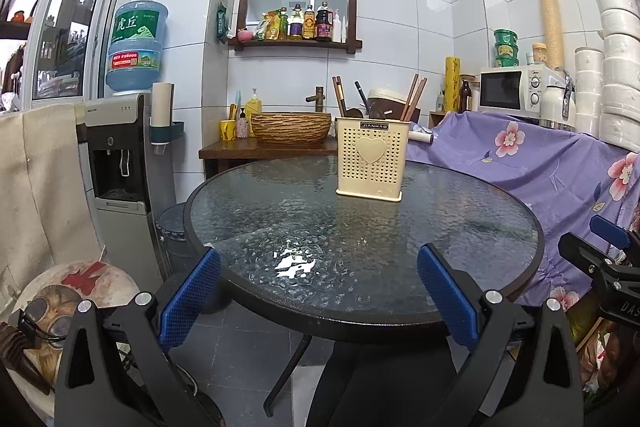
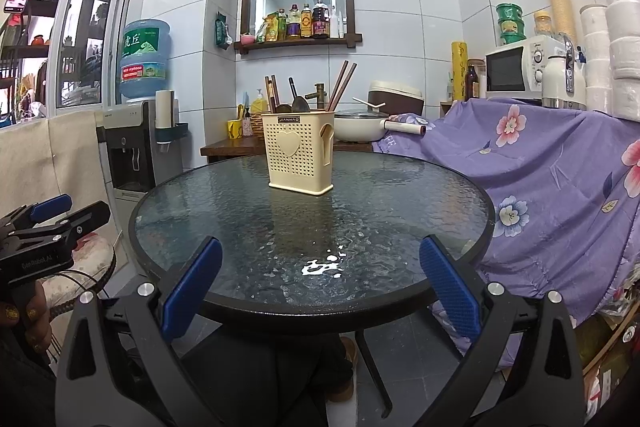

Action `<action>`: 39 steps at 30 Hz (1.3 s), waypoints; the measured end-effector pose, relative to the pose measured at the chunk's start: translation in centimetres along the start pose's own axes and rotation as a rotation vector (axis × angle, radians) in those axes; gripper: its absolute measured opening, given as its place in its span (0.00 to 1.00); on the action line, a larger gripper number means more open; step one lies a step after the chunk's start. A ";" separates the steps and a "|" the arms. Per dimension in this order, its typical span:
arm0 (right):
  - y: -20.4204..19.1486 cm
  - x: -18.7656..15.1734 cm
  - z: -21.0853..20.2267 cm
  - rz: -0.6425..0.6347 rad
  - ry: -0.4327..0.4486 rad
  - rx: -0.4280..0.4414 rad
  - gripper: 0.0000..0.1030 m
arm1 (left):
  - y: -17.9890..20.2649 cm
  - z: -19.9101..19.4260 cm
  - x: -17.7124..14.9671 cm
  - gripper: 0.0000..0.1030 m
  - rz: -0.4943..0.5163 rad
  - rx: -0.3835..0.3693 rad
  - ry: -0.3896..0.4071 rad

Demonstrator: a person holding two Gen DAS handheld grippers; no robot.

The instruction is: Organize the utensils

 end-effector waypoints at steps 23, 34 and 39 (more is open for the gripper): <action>0.1 0.0 0.0 0.001 -0.001 0.003 0.95 | 0.3 -0.1 0.1 0.94 0.008 -0.011 -0.006; 0.1 0.0 0.0 0.002 -0.002 0.003 0.95 | 0.3 0.0 0.1 0.94 0.010 -0.011 -0.008; 0.0 0.0 -0.1 0.003 -0.001 0.003 0.95 | 0.3 -0.1 0.1 0.94 0.010 -0.012 -0.007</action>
Point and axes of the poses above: each gripper's, at about its wrist camera, not at the fingertips, and z roughly the way its jaws point, y to its right, x to its top, the point moved 7 cm from there along z, roughly the way its jaws point, and after that the axes turned 6 degrees about y, right-handed, at the moved point
